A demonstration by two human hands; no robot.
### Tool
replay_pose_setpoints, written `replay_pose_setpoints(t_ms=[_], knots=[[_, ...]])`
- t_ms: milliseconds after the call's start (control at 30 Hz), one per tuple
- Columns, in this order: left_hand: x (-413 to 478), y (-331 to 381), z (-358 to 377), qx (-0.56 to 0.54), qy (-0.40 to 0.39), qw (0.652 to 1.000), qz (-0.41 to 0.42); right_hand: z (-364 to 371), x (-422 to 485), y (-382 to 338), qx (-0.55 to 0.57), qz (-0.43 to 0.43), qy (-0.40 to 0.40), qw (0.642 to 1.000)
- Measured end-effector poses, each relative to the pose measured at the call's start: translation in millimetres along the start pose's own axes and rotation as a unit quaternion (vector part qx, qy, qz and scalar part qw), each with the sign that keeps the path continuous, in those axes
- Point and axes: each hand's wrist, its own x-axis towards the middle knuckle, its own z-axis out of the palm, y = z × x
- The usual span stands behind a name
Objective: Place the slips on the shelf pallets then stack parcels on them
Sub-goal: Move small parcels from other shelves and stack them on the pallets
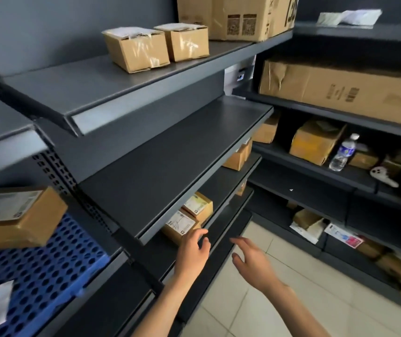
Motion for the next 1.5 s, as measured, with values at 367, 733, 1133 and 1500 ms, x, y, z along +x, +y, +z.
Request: replay_pose_setpoints(t_ms=[367,733,1133,1500], knots=[[111,32,100,-0.01,-0.008,0.998,-0.062,-48,120,86,0.008,-0.01,0.014,1.0],[335,78,212,-0.073,-0.013,0.991,-0.109,-121,303,198,-0.028,0.003,-0.012,1.0],[422,54,356,0.06,-0.12,0.957,-0.257,-118,418,346,-0.009,0.078,-0.105,0.991],[505,-65,493,0.128,0.063,0.878,-0.457,-29,519,527,-0.019,0.014,-0.12,0.992]])
